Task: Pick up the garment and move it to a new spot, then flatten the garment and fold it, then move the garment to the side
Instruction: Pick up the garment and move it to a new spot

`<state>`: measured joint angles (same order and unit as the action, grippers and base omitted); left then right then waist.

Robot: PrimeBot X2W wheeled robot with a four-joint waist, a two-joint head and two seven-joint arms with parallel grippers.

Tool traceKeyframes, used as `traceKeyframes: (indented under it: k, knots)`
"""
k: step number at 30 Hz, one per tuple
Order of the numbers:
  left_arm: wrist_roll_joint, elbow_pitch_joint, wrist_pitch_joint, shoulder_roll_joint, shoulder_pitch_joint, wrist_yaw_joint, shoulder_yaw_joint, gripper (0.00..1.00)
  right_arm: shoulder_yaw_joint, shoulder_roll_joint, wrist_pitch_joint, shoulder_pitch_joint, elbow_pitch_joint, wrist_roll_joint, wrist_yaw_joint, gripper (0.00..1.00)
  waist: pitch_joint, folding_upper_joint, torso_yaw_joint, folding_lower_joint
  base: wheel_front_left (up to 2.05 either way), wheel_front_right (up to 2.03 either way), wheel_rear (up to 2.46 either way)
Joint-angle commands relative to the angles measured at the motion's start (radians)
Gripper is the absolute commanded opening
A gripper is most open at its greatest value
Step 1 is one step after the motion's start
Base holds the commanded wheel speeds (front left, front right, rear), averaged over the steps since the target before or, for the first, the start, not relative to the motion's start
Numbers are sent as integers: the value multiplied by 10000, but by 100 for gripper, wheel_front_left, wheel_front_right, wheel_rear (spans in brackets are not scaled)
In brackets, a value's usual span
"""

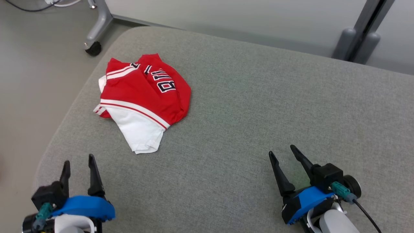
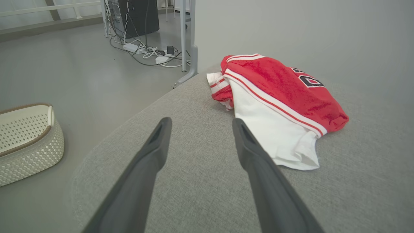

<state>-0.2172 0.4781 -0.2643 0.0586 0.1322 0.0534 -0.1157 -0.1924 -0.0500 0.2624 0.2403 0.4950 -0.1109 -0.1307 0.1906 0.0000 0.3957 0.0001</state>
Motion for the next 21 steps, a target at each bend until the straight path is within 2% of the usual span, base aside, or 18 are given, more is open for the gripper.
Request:
traceKeyframes:
  k: [1, 7, 11, 15, 21]
  knots:
    - [90, 192, 1, 179, 516, 153, -205, 100, 12, -25, 32, 188, -130, 124, -1, 100, 177, 0, -104, -1, 0, 0, 0]
    - [125, 842, 2, 511, 1704, 482, -434, 100, 16, -76, 30, 451, -264, 294, -1, 100, 608, 0, -443, -1, 0, 0, 0]
    - [35, 1614, 3, 1012, 2598, 674, -418, 100, -50, -190, 30, 656, -401, 300, -1, 100, 959, 0, -725, -1, 0, 0, 0]
    - [-305, 2901, 17, 1628, 3709, 781, -71, 100, -59, -324, 30, 870, -552, 216, -1, 100, 1276, 0, -1046, -1, 0, 0, 0]
    - [-1069, 3770, 232, 2231, 4811, 777, 947, 100, -3, -576, 30, 966, -704, 171, 1, 100, 1700, 0, -1457, -1, 0, 0, 0]
